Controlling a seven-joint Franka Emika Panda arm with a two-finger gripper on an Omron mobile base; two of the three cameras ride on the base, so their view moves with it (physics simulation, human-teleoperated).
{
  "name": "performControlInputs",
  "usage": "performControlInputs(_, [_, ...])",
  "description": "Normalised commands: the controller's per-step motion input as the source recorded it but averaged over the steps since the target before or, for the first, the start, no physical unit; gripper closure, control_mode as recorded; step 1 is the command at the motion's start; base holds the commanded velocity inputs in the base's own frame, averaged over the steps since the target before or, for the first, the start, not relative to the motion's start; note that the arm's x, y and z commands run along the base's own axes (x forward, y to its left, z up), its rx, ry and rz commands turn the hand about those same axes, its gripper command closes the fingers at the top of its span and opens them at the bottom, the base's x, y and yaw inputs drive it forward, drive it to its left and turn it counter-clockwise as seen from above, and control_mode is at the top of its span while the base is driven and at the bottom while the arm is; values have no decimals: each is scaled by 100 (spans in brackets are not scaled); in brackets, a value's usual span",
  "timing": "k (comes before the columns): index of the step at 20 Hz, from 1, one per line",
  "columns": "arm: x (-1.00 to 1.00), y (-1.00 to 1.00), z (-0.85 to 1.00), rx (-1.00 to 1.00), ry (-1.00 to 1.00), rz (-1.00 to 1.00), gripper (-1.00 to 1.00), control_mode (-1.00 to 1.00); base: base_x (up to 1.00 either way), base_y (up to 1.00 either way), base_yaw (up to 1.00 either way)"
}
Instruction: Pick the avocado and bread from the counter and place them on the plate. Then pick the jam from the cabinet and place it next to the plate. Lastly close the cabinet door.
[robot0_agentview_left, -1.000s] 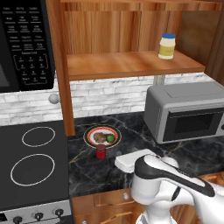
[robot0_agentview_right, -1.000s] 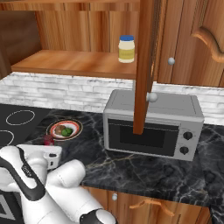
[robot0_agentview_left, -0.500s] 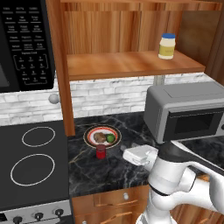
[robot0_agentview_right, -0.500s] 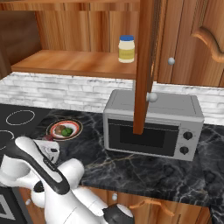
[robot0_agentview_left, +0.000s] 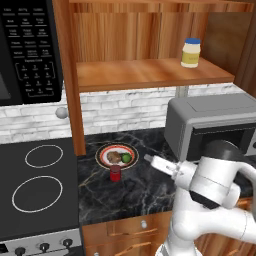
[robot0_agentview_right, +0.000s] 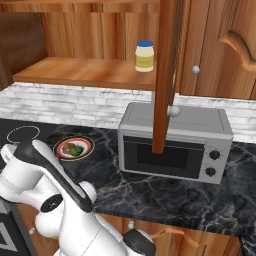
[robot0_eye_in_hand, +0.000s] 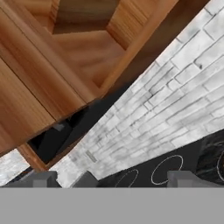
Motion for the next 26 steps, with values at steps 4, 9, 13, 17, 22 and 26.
performControlInputs(4, [-97,-49,47,31,2,-11,-100,-100,0,0,0])
performControlInputs(9, [-100,-63,61,38,-2,-10,-100,-100,0,0,0])
performControlInputs(13, [-100,-64,81,41,0,-7,-100,-100,0,0,0])
performControlInputs(17, [-97,-79,82,44,6,-1,-100,-100,0,0,0])
performControlInputs(22, [-70,-93,80,49,20,0,-100,-100,0,0,0])
performControlInputs(26, [-47,-88,67,43,15,0,-100,-100,0,0,0])
